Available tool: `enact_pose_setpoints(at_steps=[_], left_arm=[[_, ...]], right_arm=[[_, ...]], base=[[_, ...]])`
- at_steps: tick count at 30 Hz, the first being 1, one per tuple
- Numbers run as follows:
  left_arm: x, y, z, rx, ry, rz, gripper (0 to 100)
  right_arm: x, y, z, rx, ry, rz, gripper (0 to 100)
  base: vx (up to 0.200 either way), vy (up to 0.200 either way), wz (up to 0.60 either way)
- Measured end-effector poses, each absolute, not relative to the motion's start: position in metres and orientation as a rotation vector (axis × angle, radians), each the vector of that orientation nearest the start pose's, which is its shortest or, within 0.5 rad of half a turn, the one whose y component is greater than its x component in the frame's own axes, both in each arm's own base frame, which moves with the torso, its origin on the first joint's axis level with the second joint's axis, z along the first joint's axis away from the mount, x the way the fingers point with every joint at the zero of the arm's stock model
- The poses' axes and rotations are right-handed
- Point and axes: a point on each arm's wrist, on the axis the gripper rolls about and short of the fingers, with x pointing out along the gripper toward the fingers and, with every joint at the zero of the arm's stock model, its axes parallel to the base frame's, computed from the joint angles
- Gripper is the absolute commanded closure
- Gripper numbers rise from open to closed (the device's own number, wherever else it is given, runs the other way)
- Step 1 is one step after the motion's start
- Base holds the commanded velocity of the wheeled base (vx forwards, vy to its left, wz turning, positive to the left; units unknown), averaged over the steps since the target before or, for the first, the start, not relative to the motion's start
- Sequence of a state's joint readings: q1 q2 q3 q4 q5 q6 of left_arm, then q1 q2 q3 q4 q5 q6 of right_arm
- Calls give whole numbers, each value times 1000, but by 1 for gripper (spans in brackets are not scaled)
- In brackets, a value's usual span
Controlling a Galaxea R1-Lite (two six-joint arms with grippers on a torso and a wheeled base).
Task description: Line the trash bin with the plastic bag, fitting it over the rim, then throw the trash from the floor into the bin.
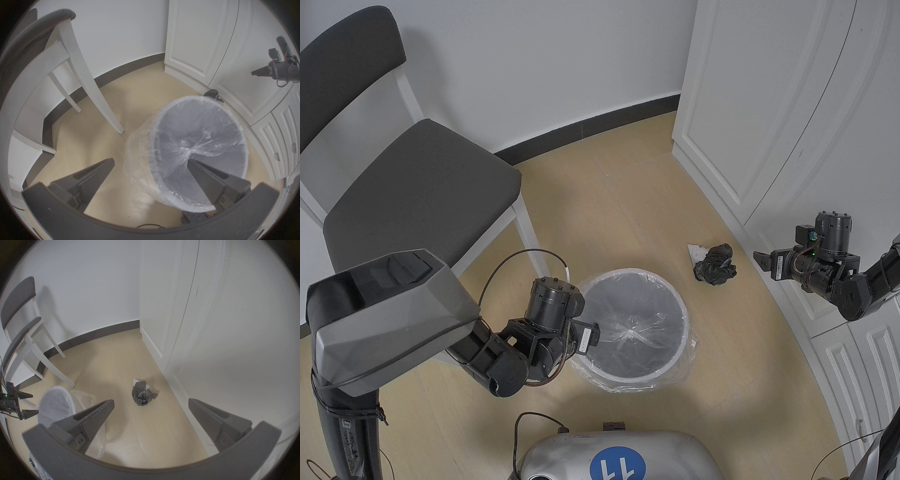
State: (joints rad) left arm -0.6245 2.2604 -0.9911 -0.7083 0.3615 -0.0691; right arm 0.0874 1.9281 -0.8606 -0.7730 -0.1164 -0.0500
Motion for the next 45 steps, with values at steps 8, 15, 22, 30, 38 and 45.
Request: enact_pose_setpoints(at_steps=[8,15,22,30,38,45], left_arm=[[313,-228,52,170,483,-262,0],[299,-224,66,163,470,-281,0],[280,-218,75,132,428,-301,0],[248,-194,86,85,340,-312,0],[218,-165,119,42,239,-303,0],[208,-134,163,66,80,-244,0]], right_arm=[[353,24,134,-6,296,-3,0],[359,29,132,60,330,28,0],[357,29,134,71,345,33,0],[335,29,135,73,376,33,0],[300,26,148,97,365,24,0],[268,23,173,104,284,23,0]], base=[[0,0,0],[0,0,0],[0,0,0],[0,0,0],[0,0,0],[0,0,0]])
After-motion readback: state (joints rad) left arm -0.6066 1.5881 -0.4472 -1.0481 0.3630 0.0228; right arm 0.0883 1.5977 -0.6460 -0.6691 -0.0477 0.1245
